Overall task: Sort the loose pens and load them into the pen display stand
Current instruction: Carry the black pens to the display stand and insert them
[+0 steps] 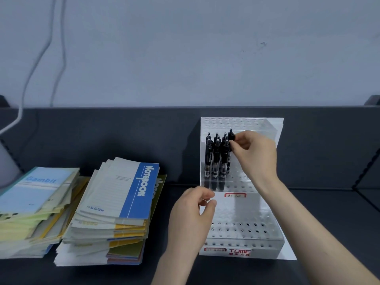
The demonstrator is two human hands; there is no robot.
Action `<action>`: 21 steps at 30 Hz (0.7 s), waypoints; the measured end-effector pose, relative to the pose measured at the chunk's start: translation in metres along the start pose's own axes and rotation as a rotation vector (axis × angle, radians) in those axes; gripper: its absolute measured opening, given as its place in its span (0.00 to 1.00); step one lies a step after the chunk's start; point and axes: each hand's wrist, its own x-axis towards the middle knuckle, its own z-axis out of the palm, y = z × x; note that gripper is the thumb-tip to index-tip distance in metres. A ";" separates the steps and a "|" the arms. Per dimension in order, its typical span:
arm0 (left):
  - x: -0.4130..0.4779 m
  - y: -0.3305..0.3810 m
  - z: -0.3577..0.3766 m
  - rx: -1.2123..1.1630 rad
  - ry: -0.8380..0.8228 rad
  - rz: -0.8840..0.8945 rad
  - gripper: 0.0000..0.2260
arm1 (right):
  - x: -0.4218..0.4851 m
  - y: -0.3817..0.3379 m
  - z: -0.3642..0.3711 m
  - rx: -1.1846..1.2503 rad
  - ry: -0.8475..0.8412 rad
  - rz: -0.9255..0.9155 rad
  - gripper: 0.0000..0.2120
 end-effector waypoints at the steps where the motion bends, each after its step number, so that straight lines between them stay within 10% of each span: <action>1: 0.000 0.000 0.000 -0.002 -0.003 -0.002 0.06 | -0.001 0.002 0.002 -0.014 -0.006 0.009 0.02; 21: 0.004 0.007 0.016 0.095 -0.188 0.155 0.08 | -0.098 0.029 -0.053 -0.375 -0.045 0.110 0.17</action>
